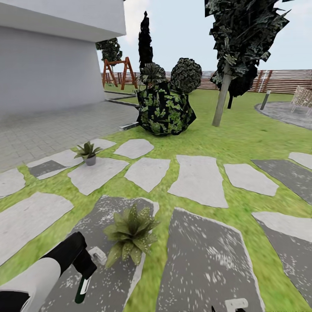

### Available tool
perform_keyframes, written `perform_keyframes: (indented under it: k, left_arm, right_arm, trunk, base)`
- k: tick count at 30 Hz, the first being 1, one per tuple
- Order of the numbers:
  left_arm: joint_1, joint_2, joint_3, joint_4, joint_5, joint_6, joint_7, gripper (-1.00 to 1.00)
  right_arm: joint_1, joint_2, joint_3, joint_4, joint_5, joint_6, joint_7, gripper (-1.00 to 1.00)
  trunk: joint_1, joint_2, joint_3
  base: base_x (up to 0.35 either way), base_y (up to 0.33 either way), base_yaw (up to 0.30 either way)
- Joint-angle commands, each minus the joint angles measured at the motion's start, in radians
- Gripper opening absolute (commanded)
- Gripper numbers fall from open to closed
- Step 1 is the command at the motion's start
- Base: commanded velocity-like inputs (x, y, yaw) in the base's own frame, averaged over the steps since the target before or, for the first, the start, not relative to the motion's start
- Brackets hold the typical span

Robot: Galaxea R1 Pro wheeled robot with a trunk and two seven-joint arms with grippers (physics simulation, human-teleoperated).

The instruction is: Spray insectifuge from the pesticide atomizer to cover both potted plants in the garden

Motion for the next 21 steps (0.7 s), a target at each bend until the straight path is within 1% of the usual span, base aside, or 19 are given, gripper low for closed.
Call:
perform_keyframes:
  k: [1, 4, 14, 16, 21]
  left_arm:
    - [0.000, 0.001, -0.001, -0.002, -0.006, 0.003, -0.009, -1.00]
    - [0.000, 0.002, -0.002, 0.002, -0.005, 0.003, -0.009, -1.00]
    - [0.000, -0.003, 0.003, -0.002, -0.003, 0.005, -0.011, -1.00]
    - [0.000, -0.003, 0.004, -0.004, -0.003, 0.005, -0.012, -1.00]
    - [0.000, -0.003, 0.000, -0.004, -0.003, 0.002, -0.014, -1.00]
  right_arm:
    - [-0.001, 0.000, -0.006, 0.001, 0.011, -0.003, -0.004, 1.00]
    - [-0.001, 0.000, -0.006, 0.002, 0.011, -0.003, -0.004, 1.00]
    - [-0.001, 0.000, -0.007, 0.002, 0.009, -0.003, -0.004, 1.00]
    - [-0.001, 0.000, -0.007, 0.001, 0.009, -0.003, -0.004, 1.00]
    - [-0.001, 0.000, -0.007, 0.001, 0.009, -0.003, -0.004, 1.00]
  trunk:
    - [0.000, 0.000, -0.001]
    - [0.000, 0.000, -0.001]
    - [0.000, 0.000, -0.001]
    - [0.000, 0.000, -0.001]
    - [0.000, 0.000, -0.001]
  base:
    - [0.000, 0.000, -0.016]
    - [0.000, 0.052, -0.006]
    - [0.009, 0.292, -0.002]
    - [0.098, 0.302, -0.144]
    - [0.134, 0.281, -0.246]
